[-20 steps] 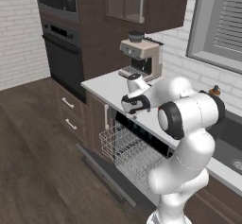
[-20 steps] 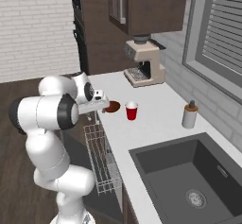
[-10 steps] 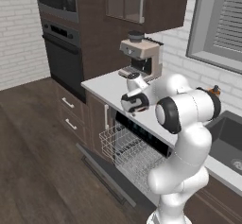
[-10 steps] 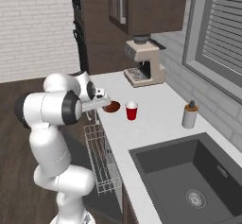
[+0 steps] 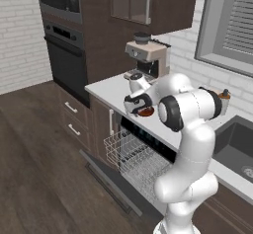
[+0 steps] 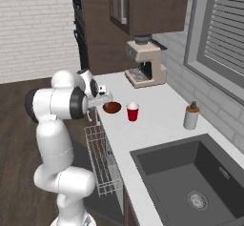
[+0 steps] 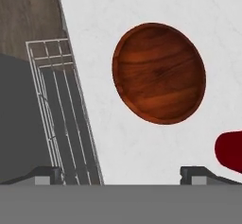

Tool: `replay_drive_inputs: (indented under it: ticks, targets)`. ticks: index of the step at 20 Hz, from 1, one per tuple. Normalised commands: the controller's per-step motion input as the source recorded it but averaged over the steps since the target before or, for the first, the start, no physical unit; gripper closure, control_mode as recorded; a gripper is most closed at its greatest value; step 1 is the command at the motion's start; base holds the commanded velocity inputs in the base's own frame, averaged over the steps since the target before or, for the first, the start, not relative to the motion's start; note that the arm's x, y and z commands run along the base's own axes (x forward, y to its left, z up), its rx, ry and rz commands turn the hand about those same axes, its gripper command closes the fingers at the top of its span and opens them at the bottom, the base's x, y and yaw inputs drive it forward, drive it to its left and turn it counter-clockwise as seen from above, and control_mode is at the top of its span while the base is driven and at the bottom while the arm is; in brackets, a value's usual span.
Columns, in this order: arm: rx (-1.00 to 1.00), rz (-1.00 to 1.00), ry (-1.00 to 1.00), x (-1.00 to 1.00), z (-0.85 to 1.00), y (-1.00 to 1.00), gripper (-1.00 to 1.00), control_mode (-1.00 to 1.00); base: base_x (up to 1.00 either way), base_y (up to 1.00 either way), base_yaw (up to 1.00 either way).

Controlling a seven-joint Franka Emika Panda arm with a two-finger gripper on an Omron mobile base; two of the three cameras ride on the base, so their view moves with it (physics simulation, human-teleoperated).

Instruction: Pick up the cup and bowl from the counter, place them in the dishwasher, and close the dishwasher door.

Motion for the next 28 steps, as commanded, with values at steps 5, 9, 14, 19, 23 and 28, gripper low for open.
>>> replay_drive_inputs:
  ticks: [5, 9, 14, 19, 23, 28]
  targets:
    - [0.0, 0.0, 0.0, 0.37, -0.18, 0.01, -1.0, -1.0, 0.0, 0.0, 0.0]
    - [0.0, 0.0, 0.0, 0.26, -0.22, 0.0, -1.0, -1.0, 0.0, 0.0, 0.0]
    - [0.0, 0.0, 0.0, 0.25, -0.2, 0.0, -1.0, -1.0, 0.0, 0.0, 0.0]
    - [0.0, 0.0, 0.0, 0.22, -0.18, 0.0, -1.0, -1.0, 0.0, 0.0, 0.0]
    - [0.0, 0.0, 0.0, 0.25, -0.21, 0.0, -1.0, -1.0, 0.0, 0.0, 0.0]
    - [0.0, 0.02, 0.0, 0.06, -0.19, -0.04, -1.0, -1.0, 0.0, 0.0, 0.0]
